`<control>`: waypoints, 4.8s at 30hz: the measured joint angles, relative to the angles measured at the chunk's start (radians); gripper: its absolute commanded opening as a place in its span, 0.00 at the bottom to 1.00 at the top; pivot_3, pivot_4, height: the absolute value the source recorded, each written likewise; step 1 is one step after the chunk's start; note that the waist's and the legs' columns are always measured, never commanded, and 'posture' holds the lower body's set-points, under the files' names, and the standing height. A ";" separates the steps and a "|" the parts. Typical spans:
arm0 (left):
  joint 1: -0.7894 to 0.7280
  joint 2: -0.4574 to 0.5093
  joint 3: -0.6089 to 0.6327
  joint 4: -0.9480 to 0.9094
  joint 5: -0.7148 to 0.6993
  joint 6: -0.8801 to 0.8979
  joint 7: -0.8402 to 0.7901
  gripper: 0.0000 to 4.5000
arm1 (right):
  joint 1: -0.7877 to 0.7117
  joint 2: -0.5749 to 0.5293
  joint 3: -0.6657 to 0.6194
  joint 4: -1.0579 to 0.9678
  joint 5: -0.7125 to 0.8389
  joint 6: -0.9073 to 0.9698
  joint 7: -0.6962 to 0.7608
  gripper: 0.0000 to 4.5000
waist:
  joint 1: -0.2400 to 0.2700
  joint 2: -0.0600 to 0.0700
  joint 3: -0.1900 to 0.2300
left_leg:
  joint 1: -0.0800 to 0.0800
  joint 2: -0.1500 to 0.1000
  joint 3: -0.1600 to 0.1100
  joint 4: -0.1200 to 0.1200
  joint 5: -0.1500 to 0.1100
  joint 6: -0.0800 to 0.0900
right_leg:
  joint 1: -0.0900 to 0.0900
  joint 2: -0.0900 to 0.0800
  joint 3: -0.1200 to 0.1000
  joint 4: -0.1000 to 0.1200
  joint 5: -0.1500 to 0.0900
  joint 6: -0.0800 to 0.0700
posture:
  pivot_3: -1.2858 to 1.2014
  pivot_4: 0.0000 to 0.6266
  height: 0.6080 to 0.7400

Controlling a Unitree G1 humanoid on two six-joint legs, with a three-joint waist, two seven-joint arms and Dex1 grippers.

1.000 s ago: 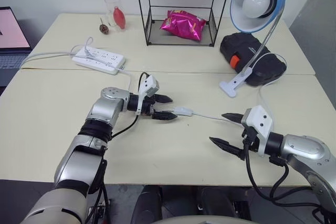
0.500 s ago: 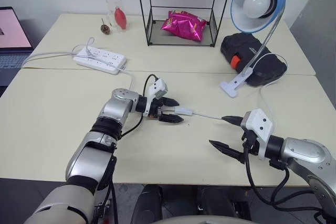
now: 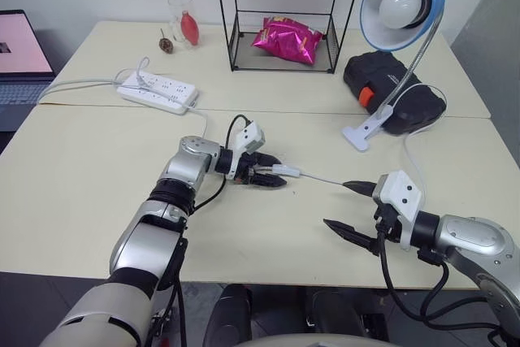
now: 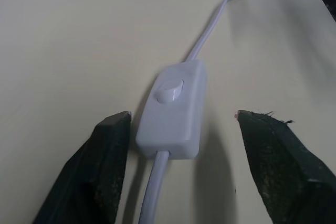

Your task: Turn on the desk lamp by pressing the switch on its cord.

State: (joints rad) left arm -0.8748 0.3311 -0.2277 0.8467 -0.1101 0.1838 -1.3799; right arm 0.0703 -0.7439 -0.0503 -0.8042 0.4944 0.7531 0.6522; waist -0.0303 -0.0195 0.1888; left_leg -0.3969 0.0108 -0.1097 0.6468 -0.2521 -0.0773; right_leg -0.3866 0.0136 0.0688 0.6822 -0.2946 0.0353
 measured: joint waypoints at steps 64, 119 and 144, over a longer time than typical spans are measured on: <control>0.300 0.136 0.096 -0.761 -0.242 0.089 0.195 0.25 | -0.223 0.650 -0.011 0.348 0.897 0.088 -0.768 1.00 | -0.013 0.001 -0.001 | 0.003 0.002 0.001 -0.001 0.000 0.001 | -0.002 0.001 0.002 0.007 0.000 -0.001 | 0.52 0.24 1.00; 0.298 0.159 0.092 -0.890 -0.241 0.217 0.256 0.25 | -0.256 0.650 0.010 0.418 0.902 0.038 -0.785 0.61 | -0.017 0.001 0.000 | 0.002 0.002 0.001 -0.002 0.000 0.001 | -0.003 0.001 0.002 0.005 0.000 -0.001 | 0.52 0.24 1.00; 0.206 0.065 -0.039 -0.341 0.040 -0.173 0.323 0.25 | -0.184 -0.091 0.187 0.034 0.262 0.011 -0.251 0.95 | -0.001 0.001 0.000 | -0.002 0.000 0.001 -0.001 0.000 0.001 | -0.002 0.000 0.001 -0.001 -0.002 0.004 | 0.52 0.24 1.00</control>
State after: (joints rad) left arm -0.6684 0.3960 -0.2672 0.5061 -0.0697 0.0109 -1.0572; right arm -0.1134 -0.8353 0.1366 -0.7701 0.7565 0.7639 0.4011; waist -0.0309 -0.0182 0.1884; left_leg -0.3985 0.0112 -0.1088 0.6453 -0.2517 -0.0766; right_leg -0.3890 0.0136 0.0698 0.6809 -0.2970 0.0393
